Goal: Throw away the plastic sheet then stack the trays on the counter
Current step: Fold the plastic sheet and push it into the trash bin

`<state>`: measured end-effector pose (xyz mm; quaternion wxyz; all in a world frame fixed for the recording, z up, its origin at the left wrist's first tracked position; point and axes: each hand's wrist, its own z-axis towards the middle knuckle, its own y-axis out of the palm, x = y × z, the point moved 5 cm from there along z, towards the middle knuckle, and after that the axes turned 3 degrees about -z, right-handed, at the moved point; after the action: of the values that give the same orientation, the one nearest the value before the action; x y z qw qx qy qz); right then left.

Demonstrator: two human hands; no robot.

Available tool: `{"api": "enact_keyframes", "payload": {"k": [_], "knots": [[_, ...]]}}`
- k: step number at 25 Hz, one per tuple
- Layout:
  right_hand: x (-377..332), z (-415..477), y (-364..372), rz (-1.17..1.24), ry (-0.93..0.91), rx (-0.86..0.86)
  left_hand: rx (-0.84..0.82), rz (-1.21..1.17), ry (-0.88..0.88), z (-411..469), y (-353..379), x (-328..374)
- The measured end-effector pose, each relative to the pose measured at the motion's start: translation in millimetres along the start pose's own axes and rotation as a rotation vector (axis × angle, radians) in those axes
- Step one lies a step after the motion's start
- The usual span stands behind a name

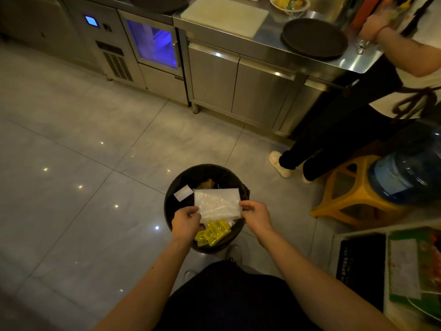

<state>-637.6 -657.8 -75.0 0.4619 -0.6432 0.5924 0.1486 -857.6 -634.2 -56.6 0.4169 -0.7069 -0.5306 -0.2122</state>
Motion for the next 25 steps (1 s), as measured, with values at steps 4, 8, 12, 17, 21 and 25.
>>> {"api": "enact_keyframes", "payload": {"k": [4, 8, 12, 17, 21, 25], "knots": [[-4, 19, -2, -0.013, -0.044, -0.04, 0.067, 0.014, 0.015, 3, 4, 8], [-3, 26, 1, -0.009, -0.056, -0.066, 0.142, 0.039, 0.01, 3, -1, 10], [0, 26, 2, 0.008, -0.026, -0.052, 0.137, 0.06, 0.026, 8, -2, 10], [-8, 20, 15, 0.014, 0.024, -0.001, 0.075, 0.002, 0.042, 23, -16, 9], [-15, 9, 37, 0.044, 0.066, 0.025, 0.06, -0.012, 0.048, 37, -39, 2], [-24, 5, 51, 0.114, 0.114, 0.052, 0.052, -0.029, 0.027, 51, -56, -4]]}}
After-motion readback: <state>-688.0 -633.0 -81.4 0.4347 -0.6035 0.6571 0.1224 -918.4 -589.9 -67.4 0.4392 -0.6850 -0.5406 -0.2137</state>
